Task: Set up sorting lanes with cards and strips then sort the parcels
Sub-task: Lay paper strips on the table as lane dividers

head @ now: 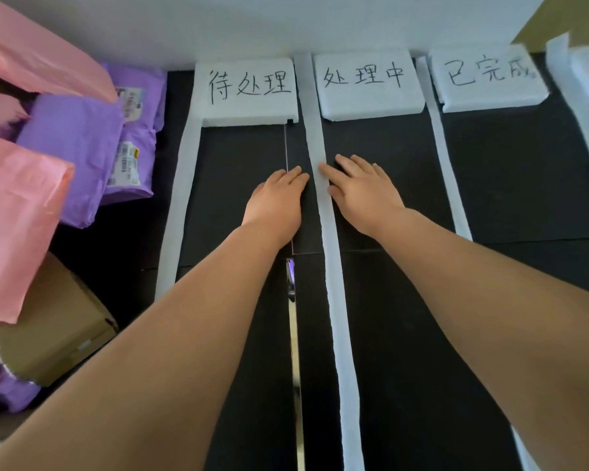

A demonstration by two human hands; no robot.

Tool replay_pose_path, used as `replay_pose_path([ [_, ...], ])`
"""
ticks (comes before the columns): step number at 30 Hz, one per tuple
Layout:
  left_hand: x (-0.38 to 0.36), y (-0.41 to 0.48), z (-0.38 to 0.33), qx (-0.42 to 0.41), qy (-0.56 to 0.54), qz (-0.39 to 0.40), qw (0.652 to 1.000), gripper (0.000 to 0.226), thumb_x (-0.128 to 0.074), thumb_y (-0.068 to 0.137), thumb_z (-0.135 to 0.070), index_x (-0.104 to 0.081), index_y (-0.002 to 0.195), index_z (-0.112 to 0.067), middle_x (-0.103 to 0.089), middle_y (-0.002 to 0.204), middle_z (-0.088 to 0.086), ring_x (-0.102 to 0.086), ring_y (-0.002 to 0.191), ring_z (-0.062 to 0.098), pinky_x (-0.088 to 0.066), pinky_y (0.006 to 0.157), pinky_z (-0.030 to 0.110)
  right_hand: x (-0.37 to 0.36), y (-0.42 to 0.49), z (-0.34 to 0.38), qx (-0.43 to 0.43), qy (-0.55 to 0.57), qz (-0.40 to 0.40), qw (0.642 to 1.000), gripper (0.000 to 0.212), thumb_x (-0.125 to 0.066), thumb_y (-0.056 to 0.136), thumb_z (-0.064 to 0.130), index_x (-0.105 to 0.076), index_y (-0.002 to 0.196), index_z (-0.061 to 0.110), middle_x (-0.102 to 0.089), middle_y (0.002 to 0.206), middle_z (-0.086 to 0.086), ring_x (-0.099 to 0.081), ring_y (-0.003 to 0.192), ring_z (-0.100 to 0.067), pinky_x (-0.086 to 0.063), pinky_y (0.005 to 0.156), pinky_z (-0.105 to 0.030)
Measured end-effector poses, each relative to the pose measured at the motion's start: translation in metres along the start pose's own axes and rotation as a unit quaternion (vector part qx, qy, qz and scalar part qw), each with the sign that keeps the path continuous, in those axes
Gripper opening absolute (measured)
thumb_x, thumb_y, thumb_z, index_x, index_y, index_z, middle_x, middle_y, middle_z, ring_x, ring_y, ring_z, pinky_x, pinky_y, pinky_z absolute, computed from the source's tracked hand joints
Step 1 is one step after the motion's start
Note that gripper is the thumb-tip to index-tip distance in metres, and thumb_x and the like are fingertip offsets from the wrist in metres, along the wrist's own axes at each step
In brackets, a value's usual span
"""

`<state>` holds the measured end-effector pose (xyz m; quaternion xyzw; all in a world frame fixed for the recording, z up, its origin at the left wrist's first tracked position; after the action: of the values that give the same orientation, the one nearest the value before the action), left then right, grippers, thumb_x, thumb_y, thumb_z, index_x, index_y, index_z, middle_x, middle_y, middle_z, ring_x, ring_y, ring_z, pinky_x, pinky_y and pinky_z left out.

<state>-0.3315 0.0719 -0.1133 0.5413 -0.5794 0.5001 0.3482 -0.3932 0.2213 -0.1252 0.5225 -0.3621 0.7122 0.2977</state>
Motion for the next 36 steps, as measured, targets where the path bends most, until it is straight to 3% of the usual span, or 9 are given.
replay_pose_path([
  [5,0.006,0.034,0.007,0.0,-0.006,-0.007,1.0,0.055,-0.034,0.104,-0.009,-0.024,0.156,-0.023,-0.017,0.165,-0.005,-0.013,0.152,0.019,-0.017,0.123,0.039,-0.004,0.01,-0.005,0.004,-0.011,-0.051,0.999,0.045,-0.033,0.107,0.036,-0.035,0.152,0.036,-0.036,0.158,-0.002,-0.024,0.149,-0.028,-0.018,0.121,-0.046],
  [12,0.005,0.071,0.001,-0.037,-0.004,-0.007,0.999,0.05,-0.03,0.107,-0.015,-0.023,0.157,-0.022,-0.016,0.165,-0.008,-0.011,0.152,0.017,-0.016,0.123,0.037,-0.018,0.006,-0.003,-0.009,-0.018,-0.105,0.994,0.045,-0.037,0.105,0.031,-0.039,0.149,0.035,-0.041,0.155,-0.005,-0.027,0.148,-0.03,-0.016,0.123,-0.047],
  [23,0.006,0.09,-0.003,-0.049,0.051,-0.026,0.997,0.051,-0.036,0.105,-0.016,-0.027,0.155,-0.019,-0.023,0.163,-0.005,-0.02,0.148,0.02,-0.021,0.118,0.038,-0.017,0.004,-0.003,-0.003,-0.005,-0.125,0.992,0.047,-0.033,0.101,0.031,-0.047,0.145,0.031,-0.048,0.149,-0.009,-0.035,0.144,-0.033,-0.022,0.122,-0.05],
  [28,0.011,0.088,0.002,-0.052,0.052,0.042,0.996,0.067,-0.033,0.1,-0.003,-0.009,0.159,-0.025,-0.004,0.166,-0.009,-0.002,0.153,0.017,-0.008,0.124,0.039,-0.018,0.005,-0.005,0.004,-0.007,-0.13,0.992,0.044,-0.04,0.102,0.028,-0.048,0.145,0.032,-0.047,0.15,-0.009,-0.034,0.145,-0.033,-0.021,0.122,-0.05],
  [33,0.019,0.066,0.003,-0.018,0.013,0.006,1.0,0.066,-0.035,0.099,0.001,-0.019,0.157,-0.025,-0.012,0.166,-0.01,-0.012,0.152,0.016,-0.026,0.12,0.041,-0.021,0.01,-0.006,-0.002,-0.013,-0.096,0.995,0.047,-0.038,0.105,0.03,-0.035,0.151,0.037,-0.036,0.158,-0.004,-0.023,0.15,-0.03,-0.013,0.123,-0.047],
  [36,0.019,0.03,0.016,0.026,-0.006,-0.027,0.999,0.066,-0.041,0.096,0.002,-0.027,0.155,-0.024,-0.021,0.164,-0.005,-0.02,0.149,0.018,-0.03,0.117,0.04,-0.015,0.012,-0.008,0.003,-0.037,-0.053,0.998,0.048,-0.032,0.107,0.036,-0.025,0.155,0.039,-0.027,0.163,-0.001,-0.016,0.152,-0.028,-0.011,0.123,-0.047],
])
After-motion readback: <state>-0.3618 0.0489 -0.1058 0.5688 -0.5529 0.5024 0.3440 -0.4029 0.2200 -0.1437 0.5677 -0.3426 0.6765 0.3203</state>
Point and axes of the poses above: each hand's wrist, its own y-axis towards the middle knuckle, its own x-axis out of the back of the hand, z = x × y, the point moved 3 cm from there along y, towards the middle knuckle
